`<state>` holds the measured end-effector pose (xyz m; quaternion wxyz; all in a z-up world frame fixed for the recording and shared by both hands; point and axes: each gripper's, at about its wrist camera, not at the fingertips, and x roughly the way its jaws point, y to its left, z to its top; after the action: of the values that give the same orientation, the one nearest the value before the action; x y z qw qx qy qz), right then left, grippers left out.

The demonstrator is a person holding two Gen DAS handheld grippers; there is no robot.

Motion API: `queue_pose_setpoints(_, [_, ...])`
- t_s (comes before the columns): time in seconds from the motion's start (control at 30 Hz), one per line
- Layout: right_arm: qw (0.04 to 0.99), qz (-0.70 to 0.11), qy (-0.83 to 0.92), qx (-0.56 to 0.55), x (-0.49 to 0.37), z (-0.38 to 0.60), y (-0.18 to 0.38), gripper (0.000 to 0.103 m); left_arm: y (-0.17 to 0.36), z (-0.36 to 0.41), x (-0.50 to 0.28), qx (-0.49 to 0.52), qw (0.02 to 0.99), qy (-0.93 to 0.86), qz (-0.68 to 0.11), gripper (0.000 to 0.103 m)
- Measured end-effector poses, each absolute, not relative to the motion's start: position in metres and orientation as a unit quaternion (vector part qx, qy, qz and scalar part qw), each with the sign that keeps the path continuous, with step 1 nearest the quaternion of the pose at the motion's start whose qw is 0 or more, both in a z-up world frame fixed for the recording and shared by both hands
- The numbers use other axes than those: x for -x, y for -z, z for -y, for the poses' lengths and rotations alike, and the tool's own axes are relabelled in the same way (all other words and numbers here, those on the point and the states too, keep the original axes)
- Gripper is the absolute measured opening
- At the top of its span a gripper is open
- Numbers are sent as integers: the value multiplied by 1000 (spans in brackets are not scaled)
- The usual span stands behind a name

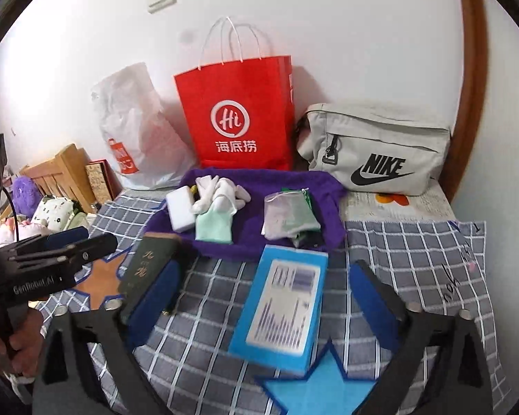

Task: Organize soft objects

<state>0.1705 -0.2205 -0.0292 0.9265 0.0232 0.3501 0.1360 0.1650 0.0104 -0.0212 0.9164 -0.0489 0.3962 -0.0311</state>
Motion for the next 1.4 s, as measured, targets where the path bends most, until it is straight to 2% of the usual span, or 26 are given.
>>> queue_pose_setpoints(0.1, [929, -347, -126, -25, -144, 223, 27, 103, 17, -1, -136, 34, 924, 24, -381, 96])
queue_pose_setpoints(0.17, [930, -348, -115, -15, -128, 223, 27, 103, 17, 7, -120, 23, 924, 22, -382, 100])
queue_pose_setpoints(0.67, [941, -328, -85, -24, -52, 243, 22, 103, 3, 19, -46, 2, 936, -4, -352, 100])
queue_pose_setpoints(1.4, [942, -321, -91, -13, -30, 237, 21, 103, -1, 16, -27, 8, 939, -15, -343, 100])
